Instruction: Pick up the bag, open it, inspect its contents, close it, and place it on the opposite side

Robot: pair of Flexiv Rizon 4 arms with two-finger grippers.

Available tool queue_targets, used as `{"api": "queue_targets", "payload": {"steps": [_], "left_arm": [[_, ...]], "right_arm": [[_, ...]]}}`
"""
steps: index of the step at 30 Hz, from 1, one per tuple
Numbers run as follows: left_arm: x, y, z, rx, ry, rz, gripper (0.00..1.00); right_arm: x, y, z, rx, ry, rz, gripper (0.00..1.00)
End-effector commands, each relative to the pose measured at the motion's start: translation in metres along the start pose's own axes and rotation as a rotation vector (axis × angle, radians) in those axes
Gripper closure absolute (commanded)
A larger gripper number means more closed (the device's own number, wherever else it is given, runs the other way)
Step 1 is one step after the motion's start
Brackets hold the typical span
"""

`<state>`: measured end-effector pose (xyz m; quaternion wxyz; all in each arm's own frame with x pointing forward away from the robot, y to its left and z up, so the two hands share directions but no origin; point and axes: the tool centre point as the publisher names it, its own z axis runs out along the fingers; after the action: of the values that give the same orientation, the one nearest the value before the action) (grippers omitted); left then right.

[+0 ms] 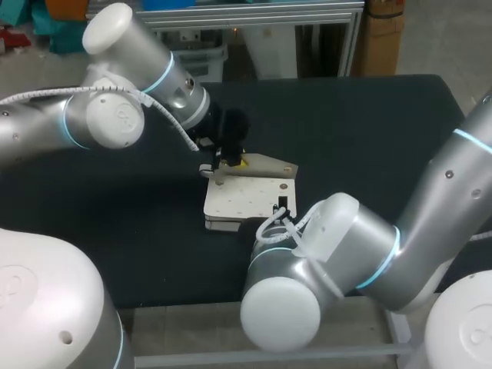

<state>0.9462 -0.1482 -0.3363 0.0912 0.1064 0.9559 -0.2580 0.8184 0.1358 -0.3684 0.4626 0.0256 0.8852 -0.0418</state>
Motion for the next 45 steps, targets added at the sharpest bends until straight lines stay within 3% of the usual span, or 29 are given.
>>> {"api": "queue_targets", "payload": {"steps": [1, 25, 32, 45], "left_arm": [[0.008, 0.002, -0.002, 0.020, -0.009, 0.027, 1.00], [0.039, 0.004, 0.008, 0.070, -0.040, 0.222, 1.00], [0.050, 0.007, 0.012, 0.022, -0.043, 0.303, 1.00], [0.061, 0.017, 0.030, -0.019, 0.083, 0.393, 1.00]], "right_arm": [[0.004, -0.003, -0.006, -0.007, -0.161, 0.001, 1.00], [0.003, -0.008, -0.002, -0.039, -0.143, 0.033, 1.00], [0.003, -0.008, -0.002, -0.039, -0.143, 0.033, 1.00], [0.003, -0.008, -0.002, -0.039, -0.143, 0.033, 1.00]]}}
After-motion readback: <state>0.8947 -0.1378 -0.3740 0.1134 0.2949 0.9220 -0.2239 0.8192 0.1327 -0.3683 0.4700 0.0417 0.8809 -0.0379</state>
